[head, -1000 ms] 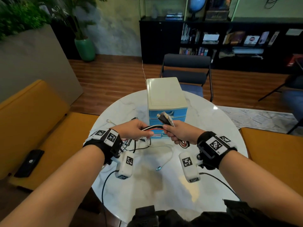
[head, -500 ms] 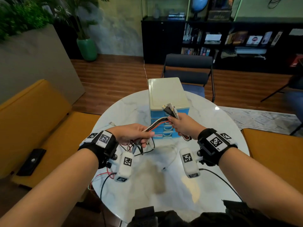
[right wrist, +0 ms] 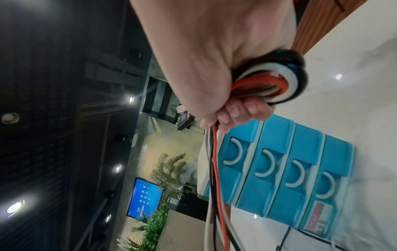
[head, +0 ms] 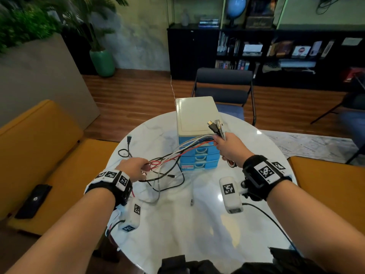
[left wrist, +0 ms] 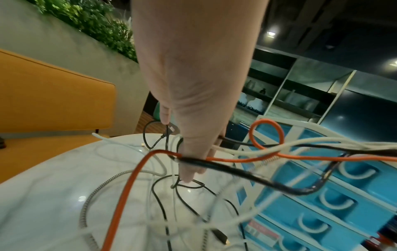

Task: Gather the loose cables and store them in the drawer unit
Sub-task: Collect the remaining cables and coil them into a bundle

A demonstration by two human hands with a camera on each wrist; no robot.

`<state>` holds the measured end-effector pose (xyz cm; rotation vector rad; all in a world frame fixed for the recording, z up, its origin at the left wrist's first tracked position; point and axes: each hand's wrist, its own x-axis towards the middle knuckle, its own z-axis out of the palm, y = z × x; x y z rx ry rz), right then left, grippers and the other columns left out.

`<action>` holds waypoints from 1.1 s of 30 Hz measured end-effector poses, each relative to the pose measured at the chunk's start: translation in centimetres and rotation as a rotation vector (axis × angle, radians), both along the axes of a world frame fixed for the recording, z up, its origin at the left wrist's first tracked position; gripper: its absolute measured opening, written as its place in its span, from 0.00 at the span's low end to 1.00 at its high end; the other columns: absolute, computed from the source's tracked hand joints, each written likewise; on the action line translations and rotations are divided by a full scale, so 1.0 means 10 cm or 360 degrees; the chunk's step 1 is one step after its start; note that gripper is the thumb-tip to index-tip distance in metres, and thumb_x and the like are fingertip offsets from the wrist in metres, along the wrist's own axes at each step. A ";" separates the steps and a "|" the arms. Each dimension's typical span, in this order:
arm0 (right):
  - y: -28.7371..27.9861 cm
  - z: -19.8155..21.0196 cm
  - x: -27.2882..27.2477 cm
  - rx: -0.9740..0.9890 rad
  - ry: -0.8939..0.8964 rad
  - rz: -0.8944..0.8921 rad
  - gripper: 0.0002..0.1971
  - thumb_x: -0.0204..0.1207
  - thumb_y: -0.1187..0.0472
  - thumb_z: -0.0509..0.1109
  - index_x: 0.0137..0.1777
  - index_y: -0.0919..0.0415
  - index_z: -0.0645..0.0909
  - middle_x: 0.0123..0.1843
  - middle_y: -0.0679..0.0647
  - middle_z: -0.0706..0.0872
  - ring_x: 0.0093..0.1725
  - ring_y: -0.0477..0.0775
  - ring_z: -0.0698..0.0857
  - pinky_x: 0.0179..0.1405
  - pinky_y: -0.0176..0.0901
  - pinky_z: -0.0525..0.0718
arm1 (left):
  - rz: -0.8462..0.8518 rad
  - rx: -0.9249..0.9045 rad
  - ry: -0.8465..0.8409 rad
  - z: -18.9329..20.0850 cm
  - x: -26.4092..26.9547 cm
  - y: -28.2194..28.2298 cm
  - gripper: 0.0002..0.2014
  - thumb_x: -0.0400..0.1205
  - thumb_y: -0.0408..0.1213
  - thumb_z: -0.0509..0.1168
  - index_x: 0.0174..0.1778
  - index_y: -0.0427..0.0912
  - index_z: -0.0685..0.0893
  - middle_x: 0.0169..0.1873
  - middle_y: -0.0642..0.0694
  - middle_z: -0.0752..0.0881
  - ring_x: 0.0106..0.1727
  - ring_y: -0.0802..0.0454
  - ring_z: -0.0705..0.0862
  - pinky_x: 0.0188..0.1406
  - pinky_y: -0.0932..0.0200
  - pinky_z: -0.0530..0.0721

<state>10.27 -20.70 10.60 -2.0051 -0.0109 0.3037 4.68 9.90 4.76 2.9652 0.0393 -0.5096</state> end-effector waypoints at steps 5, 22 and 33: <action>0.04 0.01 -0.02 -0.0038 0.0048 0.0096 0.13 0.87 0.51 0.59 0.42 0.56 0.75 0.31 0.50 0.73 0.25 0.47 0.70 0.22 0.38 0.71 | 0.0154 -0.0527 -0.0199 -0.04 0.03 0.01 0.29 0.72 0.40 0.77 0.68 0.45 0.75 0.65 0.48 0.80 0.68 0.50 0.78 0.66 0.55 0.77; 0.33 0.21 -0.13 0.0096 0.0136 0.0104 0.11 0.88 0.54 0.57 0.47 0.59 0.73 0.32 0.49 0.73 0.25 0.47 0.68 0.21 0.37 0.69 | -0.0250 -0.0289 0.0101 0.13 -0.06 -0.77 0.17 0.85 0.52 0.53 0.46 0.46 0.82 0.41 0.49 0.89 0.24 0.58 0.85 0.38 0.54 0.86; 0.14 0.31 -0.07 0.0082 0.0090 -0.0008 0.14 0.88 0.54 0.57 0.41 0.57 0.75 0.32 0.50 0.74 0.26 0.48 0.70 0.20 0.37 0.71 | -0.0057 -0.0083 0.0368 -0.34 -0.19 -0.13 0.10 0.83 0.26 0.53 0.50 0.43 0.78 0.47 0.45 0.80 0.48 0.45 0.81 0.43 0.60 0.75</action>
